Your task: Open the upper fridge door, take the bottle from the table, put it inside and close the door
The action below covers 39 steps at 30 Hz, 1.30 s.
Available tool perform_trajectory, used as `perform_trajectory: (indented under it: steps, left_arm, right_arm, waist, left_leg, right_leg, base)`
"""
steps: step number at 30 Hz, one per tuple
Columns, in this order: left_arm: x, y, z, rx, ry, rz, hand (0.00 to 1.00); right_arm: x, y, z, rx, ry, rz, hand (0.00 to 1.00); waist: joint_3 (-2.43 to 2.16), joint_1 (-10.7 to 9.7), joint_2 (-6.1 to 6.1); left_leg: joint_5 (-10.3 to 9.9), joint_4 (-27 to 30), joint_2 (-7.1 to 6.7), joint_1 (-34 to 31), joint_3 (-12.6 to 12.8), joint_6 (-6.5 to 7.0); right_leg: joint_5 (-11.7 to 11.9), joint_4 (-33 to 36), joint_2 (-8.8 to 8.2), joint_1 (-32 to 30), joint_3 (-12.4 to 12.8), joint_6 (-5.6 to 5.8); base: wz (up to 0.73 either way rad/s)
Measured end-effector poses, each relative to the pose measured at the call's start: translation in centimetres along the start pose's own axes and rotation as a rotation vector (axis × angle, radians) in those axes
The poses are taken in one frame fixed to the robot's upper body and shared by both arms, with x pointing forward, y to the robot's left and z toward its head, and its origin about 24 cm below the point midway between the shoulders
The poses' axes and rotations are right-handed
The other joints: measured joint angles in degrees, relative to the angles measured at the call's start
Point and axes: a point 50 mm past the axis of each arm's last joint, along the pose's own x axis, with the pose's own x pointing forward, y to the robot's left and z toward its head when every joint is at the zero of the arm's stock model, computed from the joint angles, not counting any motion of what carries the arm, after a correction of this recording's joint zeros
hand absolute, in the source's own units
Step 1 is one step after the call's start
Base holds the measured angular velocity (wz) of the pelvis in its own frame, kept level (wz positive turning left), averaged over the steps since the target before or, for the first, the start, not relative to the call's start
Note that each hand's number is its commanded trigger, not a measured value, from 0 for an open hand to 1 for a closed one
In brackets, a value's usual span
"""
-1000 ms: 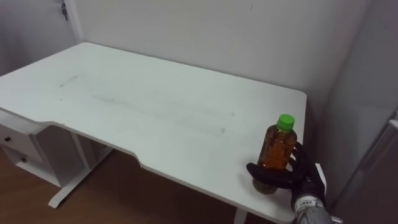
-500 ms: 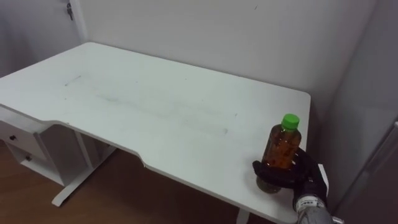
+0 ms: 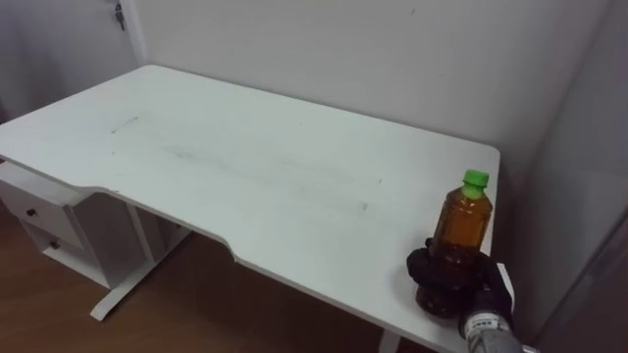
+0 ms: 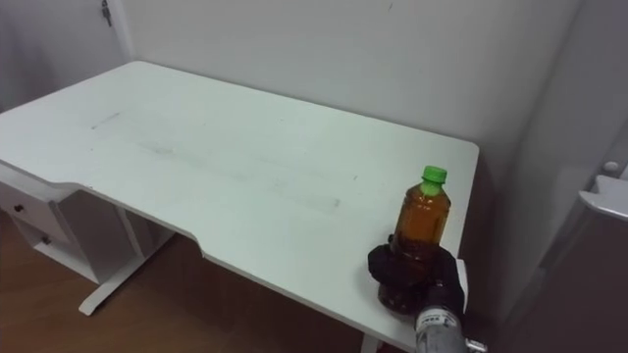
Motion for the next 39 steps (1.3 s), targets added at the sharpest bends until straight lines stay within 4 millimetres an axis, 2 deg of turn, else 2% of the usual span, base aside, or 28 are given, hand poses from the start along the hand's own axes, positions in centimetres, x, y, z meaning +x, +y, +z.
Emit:
perform_trajectory:
  steps: [9,14,20,25,31,34,37,39]
  left_arm:
    - [0.0,0.2,0.0,-0.010,-0.006,0.007,0.00]
    - [-0.1,0.7,-0.2,-0.043,-0.008,0.026,0.00]
    - [-0.2,0.7,-0.7,-0.052,-0.021,0.050,0.00]
    - [-0.5,1.1,-2.1,-0.108,0.008,0.072,0.00]
    - [-0.6,1.5,-2.7,-0.146,0.021,0.090,0.00]
    - [-0.7,1.5,-3.0,-0.152,0.030,0.093,0.00]
    - [-0.7,1.5,-3.3,-0.152,0.038,0.090,0.00]
    - [-0.7,1.6,-3.3,-0.166,0.036,0.092,0.00]
  right_arm:
    - [0.0,0.0,0.0,0.033,0.014,-0.002,1.00]
    - [-0.3,0.7,0.6,0.043,0.008,0.033,1.00]
    - [-0.8,1.8,3.8,0.069,-0.115,0.129,1.00]
    - [-2.2,2.1,6.5,0.043,-0.255,0.234,1.00]
    - [-2.8,2.2,7.9,0.017,-0.323,0.293,1.00]
    - [-2.9,2.1,8.5,0.005,-0.347,0.322,1.00]
    - [-3.3,2.5,9.1,0.009,-0.374,0.370,1.00]
    - [-3.8,2.6,10.0,0.013,-0.417,0.395,1.00]
  waist:
    - [-0.12,0.02,-0.30]
    - [-0.15,-0.41,-0.33]
    - [-0.23,-1.25,-0.42]
    - [-0.67,-3.35,-1.02]
    - [-0.94,-5.26,-1.19]
    - [-1.37,-6.26,-1.47]
    - [-1.58,-7.76,-1.48]
    - [-1.57,-8.51,-1.46]
  left_leg:
    - [0.01,0.21,-0.02,-0.06,-0.10,0.02]
    - [0.04,-0.07,0.01,0.13,-0.06,0.05]
    - [0.06,-0.86,0.04,1.74,0.61,0.06]
    - [0.07,-2.35,0.13,4.72,1.33,0.03]
    - [0.08,-3.51,0.56,8.06,2.47,0.00]
    - [0.09,-4.05,0.32,8.73,2.63,-0.01]
    - [0.10,-4.15,0.24,9.96,2.68,-0.02]
    - [0.10,-4.24,0.22,10.46,2.61,-0.02]
  right_leg:
    - [0.00,-0.08,0.01,0.01,-0.03,0.01]
    - [0.00,-0.17,0.03,0.00,0.18,0.02]
    - [0.05,-0.28,0.15,0.91,1.22,0.07]
    - [0.20,-1.38,0.37,3.32,1.67,0.25]
    - [1.05,-3.11,1.06,6.33,3.11,0.31]
    - [1.08,-3.08,1.06,6.69,3.32,0.32]
    - [1.13,-3.24,1.08,7.51,3.51,0.34]
    - [1.13,-3.32,1.09,7.86,3.52,0.34]
  base:
    - [0.00]
    - [0.00]
    - [-0.06]
    - [-0.06]
    - [-0.12]
    - [-0.09]
    - [-0.03]
    - [0.00]
